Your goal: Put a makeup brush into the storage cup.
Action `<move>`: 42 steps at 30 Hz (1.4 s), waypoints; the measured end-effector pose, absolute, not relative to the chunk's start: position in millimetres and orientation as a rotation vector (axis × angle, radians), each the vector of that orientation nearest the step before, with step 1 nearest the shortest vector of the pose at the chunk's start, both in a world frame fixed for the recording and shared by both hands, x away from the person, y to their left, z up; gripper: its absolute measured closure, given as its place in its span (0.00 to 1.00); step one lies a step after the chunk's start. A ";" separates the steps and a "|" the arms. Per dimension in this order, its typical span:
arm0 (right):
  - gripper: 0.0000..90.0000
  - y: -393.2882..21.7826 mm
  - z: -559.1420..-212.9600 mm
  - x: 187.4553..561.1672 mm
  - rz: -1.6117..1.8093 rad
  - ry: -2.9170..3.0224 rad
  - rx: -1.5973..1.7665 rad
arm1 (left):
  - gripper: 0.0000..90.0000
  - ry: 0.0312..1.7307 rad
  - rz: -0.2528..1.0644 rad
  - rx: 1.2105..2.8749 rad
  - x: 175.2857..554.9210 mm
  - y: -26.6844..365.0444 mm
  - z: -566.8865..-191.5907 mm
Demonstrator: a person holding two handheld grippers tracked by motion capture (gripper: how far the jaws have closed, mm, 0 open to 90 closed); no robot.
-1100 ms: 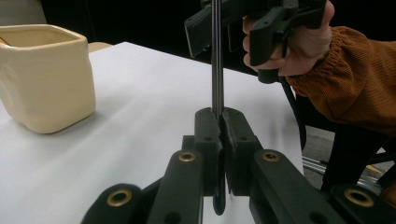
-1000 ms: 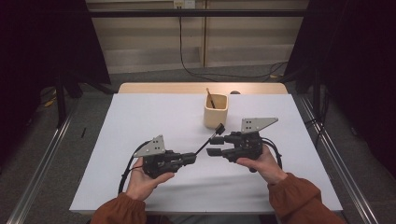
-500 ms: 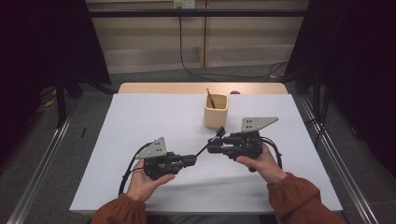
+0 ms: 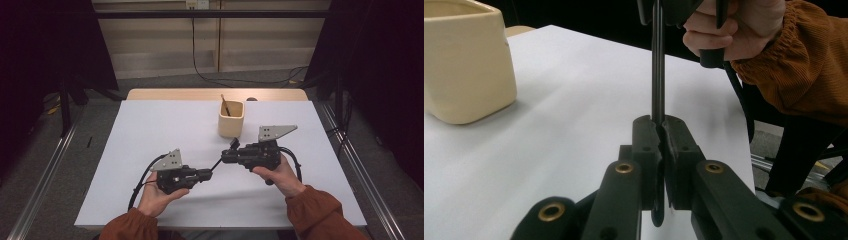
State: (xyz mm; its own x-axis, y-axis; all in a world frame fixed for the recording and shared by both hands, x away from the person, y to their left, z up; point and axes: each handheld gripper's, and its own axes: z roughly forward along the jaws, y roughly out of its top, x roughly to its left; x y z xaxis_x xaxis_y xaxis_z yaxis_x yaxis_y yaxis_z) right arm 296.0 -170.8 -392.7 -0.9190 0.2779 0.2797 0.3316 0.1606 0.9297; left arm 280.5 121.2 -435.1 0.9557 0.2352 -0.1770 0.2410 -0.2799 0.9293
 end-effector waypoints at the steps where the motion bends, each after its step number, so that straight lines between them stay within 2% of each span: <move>1: 0.90 -170.6 -392.9 296.2 -1.908 -2.357 -0.619 | 0.95 0.346 0.000 1.871 280.6 120.5 -435.8; 10: 0.95 -169.6 -394.5 297.6 -1.893 -2.312 -0.605 | 0.91 0.359 0.014 1.879 284.4 116.5 -440.3; 15: 0.95 -171.5 -393.5 297.8 -1.904 -2.312 -0.620 | 0.83 0.369 0.028 1.871 283.6 115.9 -440.0; 20: 0.95 -175.9 -391.3 297.7 -1.916 -2.319 -0.635 | 0.69 0.404 0.045 1.833 282.8 121.1 -437.2; 22: 0.95 -177.5 -390.5 297.7 -1.920 -2.318 -0.640 | 0.67 0.412 0.056 1.826 282.1 124.2 -436.1; 28: 0.95 -181.8 -389.0 297.1 -1.918 -2.331 -0.649 | 0.47 0.458 0.098 1.792 279.2 130.7 -429.8; 32: 0.95 -183.9 -388.3 297.1 -1.912 -2.341 -0.661 | 0.30 0.500 0.117 1.772 279.1 136.8 -425.0; 36: 0.95 -186.4 -388.4 297.7 -1.900 -2.357 -0.675 | 0.18 0.547 0.154 1.768 278.8 147.2 -420.5; 42: 0.95 -190.7 -387.1 298.1 -1.891 -2.372 -0.699 | 0.05 0.611 0.174 1.767 278.4 156.8 -419.5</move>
State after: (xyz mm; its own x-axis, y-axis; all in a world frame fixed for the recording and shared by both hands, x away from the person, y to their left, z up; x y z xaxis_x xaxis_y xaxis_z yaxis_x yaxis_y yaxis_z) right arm 298.1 -190.7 -387.1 -0.8988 0.3247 0.2946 0.3595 0.1610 0.9192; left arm 278.4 156.8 -419.5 0.8511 0.4868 -0.1967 0.3102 -0.1640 0.9364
